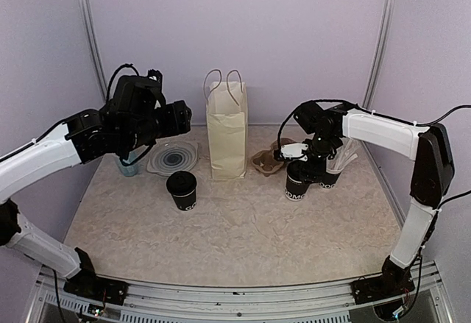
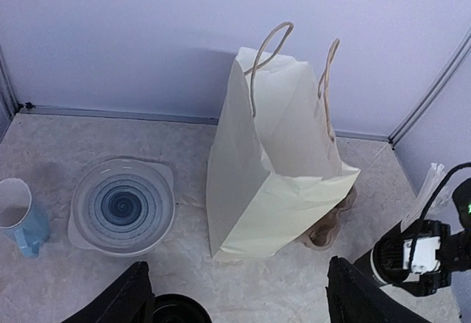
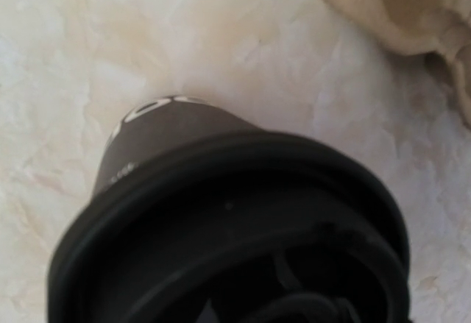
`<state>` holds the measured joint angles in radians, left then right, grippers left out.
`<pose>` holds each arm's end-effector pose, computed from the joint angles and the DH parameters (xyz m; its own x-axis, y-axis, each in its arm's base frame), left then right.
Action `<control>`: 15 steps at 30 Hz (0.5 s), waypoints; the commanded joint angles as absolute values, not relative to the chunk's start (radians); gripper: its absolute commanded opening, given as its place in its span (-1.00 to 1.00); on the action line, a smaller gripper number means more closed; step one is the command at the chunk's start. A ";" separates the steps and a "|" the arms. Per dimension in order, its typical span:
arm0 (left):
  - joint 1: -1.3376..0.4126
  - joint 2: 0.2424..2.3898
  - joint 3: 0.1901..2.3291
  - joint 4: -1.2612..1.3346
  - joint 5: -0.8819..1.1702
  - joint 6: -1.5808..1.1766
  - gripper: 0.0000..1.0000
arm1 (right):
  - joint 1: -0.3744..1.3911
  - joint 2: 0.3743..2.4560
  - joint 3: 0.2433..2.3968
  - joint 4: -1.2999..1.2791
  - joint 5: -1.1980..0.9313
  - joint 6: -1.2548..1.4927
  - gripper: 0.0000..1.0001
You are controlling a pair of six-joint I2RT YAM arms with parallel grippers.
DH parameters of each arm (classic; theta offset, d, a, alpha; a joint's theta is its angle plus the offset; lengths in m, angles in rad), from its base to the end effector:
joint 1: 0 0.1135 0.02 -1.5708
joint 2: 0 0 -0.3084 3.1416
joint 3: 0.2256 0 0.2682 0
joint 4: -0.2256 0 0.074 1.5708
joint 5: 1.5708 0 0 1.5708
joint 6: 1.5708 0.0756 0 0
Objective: Pack the takeout coffee
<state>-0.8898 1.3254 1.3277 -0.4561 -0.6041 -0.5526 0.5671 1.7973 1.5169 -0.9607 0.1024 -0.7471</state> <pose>0.2403 -0.2284 0.4135 -0.4018 -0.1903 -0.8957 0.1258 0.9574 -0.2598 0.3461 0.2112 0.2582 -0.2414 -0.9551 -0.1718 -0.9138 0.2833 -0.2910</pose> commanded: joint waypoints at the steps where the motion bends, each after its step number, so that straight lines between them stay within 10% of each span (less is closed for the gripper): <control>1: -0.834 1.413 1.490 -0.550 -0.509 -0.609 0.57 | 0.576 1.807 1.502 -0.957 0.141 -0.732 0.50; 15: -0.763 1.671 1.744 -0.591 -0.425 -0.724 0.52 | 0.576 1.794 1.545 -0.992 0.042 -0.700 0.99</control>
